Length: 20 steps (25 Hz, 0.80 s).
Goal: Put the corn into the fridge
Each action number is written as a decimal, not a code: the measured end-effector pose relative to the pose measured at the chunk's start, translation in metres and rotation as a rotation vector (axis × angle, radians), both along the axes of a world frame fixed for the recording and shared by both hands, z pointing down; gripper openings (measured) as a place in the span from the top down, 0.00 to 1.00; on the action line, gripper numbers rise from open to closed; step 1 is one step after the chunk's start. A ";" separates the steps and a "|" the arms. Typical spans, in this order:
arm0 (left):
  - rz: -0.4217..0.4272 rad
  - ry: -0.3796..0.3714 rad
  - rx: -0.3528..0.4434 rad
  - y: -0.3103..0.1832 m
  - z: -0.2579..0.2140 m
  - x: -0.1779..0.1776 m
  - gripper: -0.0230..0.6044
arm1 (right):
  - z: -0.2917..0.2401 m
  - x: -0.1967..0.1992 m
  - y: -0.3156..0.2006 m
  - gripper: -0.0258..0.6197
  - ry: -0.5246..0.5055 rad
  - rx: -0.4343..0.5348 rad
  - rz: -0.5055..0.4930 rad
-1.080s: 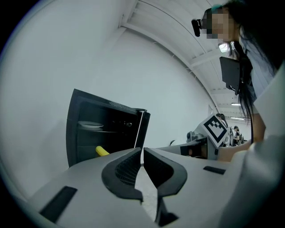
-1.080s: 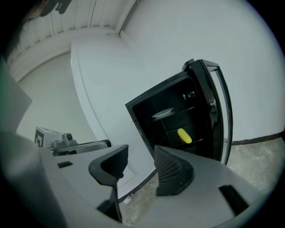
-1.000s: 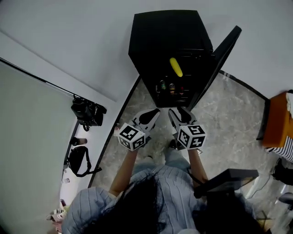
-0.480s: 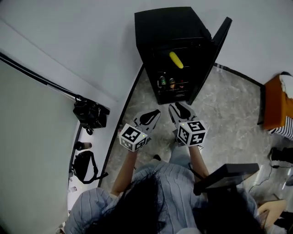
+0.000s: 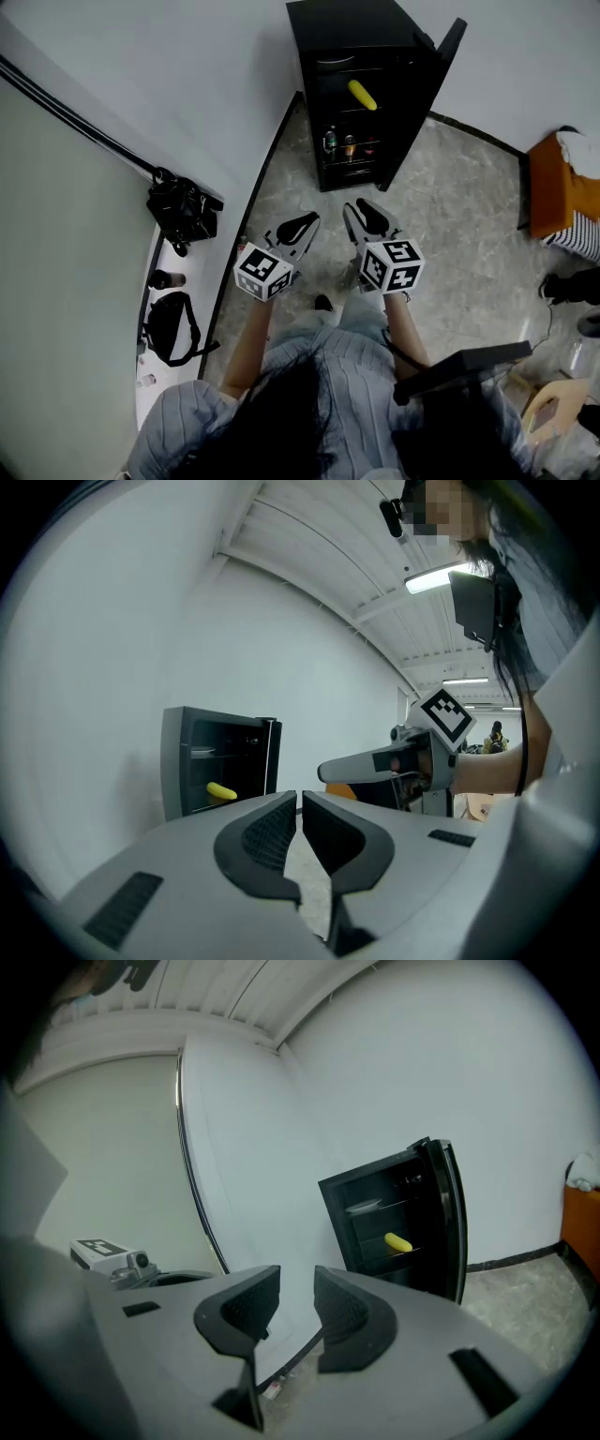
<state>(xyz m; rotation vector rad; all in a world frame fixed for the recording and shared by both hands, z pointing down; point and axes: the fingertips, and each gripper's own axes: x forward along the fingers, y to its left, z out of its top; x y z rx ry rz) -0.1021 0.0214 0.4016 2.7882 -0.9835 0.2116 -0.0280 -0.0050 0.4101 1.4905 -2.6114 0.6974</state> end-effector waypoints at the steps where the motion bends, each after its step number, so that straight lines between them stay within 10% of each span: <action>1: 0.001 0.007 -0.002 0.006 0.000 -0.004 0.95 | 0.001 -0.003 0.008 0.77 0.002 -0.004 0.003; 20: 0.084 0.121 -0.022 0.049 -0.001 0.020 0.95 | 0.007 0.006 0.077 0.89 0.007 -0.038 0.057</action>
